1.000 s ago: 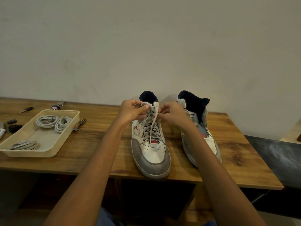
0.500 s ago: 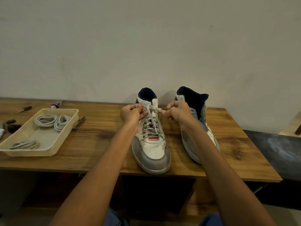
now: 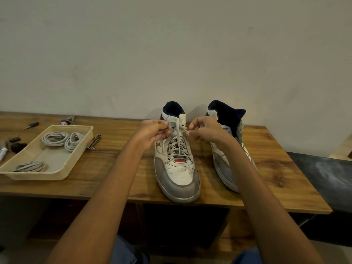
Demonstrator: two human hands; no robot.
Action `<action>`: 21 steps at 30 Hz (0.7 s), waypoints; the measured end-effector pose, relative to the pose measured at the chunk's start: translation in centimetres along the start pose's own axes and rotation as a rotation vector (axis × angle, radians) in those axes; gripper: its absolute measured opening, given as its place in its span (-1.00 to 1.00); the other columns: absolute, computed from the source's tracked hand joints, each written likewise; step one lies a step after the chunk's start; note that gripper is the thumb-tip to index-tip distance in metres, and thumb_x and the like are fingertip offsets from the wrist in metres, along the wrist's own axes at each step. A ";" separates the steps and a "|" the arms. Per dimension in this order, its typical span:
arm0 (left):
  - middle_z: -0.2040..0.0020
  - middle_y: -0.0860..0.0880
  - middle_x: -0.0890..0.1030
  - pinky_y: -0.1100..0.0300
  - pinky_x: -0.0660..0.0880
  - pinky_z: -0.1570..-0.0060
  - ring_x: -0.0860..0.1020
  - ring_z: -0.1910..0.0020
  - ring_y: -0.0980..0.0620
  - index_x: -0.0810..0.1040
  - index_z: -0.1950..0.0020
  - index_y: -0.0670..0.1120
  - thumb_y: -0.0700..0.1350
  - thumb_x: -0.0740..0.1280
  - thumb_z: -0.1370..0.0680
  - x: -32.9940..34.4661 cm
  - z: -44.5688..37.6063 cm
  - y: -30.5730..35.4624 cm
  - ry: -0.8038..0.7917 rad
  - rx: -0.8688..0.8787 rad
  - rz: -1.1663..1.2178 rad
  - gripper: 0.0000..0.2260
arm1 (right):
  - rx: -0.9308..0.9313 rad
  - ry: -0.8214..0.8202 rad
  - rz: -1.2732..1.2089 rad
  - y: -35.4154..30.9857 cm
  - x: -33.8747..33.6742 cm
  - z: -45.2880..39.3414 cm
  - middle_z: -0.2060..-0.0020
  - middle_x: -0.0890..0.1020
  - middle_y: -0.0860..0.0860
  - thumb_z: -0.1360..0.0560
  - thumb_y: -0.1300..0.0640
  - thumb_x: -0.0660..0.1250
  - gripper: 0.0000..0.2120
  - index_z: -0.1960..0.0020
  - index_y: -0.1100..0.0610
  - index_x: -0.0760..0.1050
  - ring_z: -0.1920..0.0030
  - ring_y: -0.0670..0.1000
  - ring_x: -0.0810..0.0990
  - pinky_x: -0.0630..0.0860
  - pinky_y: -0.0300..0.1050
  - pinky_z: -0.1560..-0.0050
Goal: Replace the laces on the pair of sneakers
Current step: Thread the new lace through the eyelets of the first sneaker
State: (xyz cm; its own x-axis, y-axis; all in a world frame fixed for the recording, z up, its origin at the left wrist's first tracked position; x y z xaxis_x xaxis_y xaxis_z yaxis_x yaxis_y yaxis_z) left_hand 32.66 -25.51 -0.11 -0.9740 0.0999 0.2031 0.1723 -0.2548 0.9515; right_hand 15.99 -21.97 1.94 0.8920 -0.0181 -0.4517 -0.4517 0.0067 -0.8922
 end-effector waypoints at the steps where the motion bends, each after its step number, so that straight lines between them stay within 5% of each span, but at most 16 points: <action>1: 0.22 -0.13 0.57 0.33 0.57 0.37 0.56 0.29 0.05 0.51 0.09 -0.25 -0.34 0.28 -0.54 0.1 0.0 0.1 -0.004 0.012 -0.002 -0.96 | 0.000 -0.024 0.018 -0.1 0.1 0.0 0.34 0.55 0.05 -0.42 0.33 0.43 -0.84 0.21 0.17 0.47 0.37 -0.08 0.51 0.47 -0.40 0.44; 4: 0.20 -0.13 0.57 0.32 0.58 0.35 0.56 0.29 0.05 0.51 0.06 -0.23 -0.32 0.28 -0.55 0.4 0.0 0.0 -0.007 0.022 -0.017 -0.96 | 0.015 -0.050 0.096 0.1 0.4 -0.2 0.29 0.57 0.01 -0.42 0.24 0.45 -0.86 0.18 0.13 0.48 0.33 -0.08 0.51 0.46 -0.39 0.43; 7: 0.16 -0.12 0.58 0.30 0.59 0.30 0.58 0.26 0.04 0.51 0.07 -0.20 -0.25 0.32 -0.54 0.6 -0.1 -0.2 0.006 0.037 -0.021 -0.98 | -0.105 0.135 0.181 0.0 -0.1 -0.7 0.25 0.57 -0.04 -0.40 0.12 0.48 -0.83 0.12 0.11 0.50 0.20 -0.07 0.53 0.50 -0.23 0.21; 11: 0.18 -0.11 0.60 0.29 0.60 0.31 0.59 0.28 0.04 0.52 0.10 -0.17 -0.17 0.37 -0.51 0.6 0.0 0.0 0.001 0.078 0.009 -0.92 | -0.225 0.138 0.233 -1.1 0.8 -0.6 0.24 0.58 -0.03 -0.38 0.23 0.47 -0.78 0.04 0.13 0.48 0.19 -0.07 0.55 0.53 -0.14 0.06; 14: 0.16 -0.09 0.61 0.32 0.59 0.32 0.59 0.30 0.08 0.52 0.07 -0.13 -0.15 0.44 -0.45 0.8 0.2 0.0 0.003 0.121 -0.079 -0.86 | -0.220 0.119 0.300 -1.3 1.2 -0.5 0.27 0.61 0.04 -0.38 0.23 0.47 -0.73 0.00 0.12 0.44 0.21 -0.04 0.56 0.51 -0.13 0.10; 17: 0.07 -0.10 0.61 0.34 0.58 0.30 0.59 0.24 0.08 0.49 -0.02 -0.15 -0.21 0.47 -0.41 1.3 0.5 0.1 0.009 0.175 -0.192 -0.75 | -0.175 0.049 0.112 -1.5 1.0 -0.1 0.29 0.64 0.11 -0.42 0.27 0.43 -0.71 -0.07 0.16 0.43 0.27 -0.03 0.59 0.55 -0.18 0.21; 21: 0.07 -0.11 0.61 0.33 0.57 0.34 0.60 0.30 0.10 0.48 -0.13 -0.21 -0.20 0.47 -0.42 1.4 0.6 0.3 0.031 0.197 -0.205 -0.66 | -0.140 -0.057 -0.056 -2.3 0.6 0.5 0.42 0.63 -0.05 -0.53 0.25 0.32 -0.78 -0.16 0.18 0.42 0.44 -0.11 0.58 0.46 -0.25 0.39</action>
State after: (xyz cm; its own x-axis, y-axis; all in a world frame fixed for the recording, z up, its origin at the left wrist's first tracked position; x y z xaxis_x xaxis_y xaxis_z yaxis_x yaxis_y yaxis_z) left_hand 31.42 -24.83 0.61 -0.9950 0.0998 -0.0026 -0.0067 -0.0401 0.9992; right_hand 17.61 -21.53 3.71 0.9138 0.0426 -0.4039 -0.3955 -0.1318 -0.9089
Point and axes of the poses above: each hand's wrist, its own z-axis away from the middle knuckle, its own x-axis out of the palm, y = z × x, the point moved 5 cm from there along -z, towards the middle knuckle
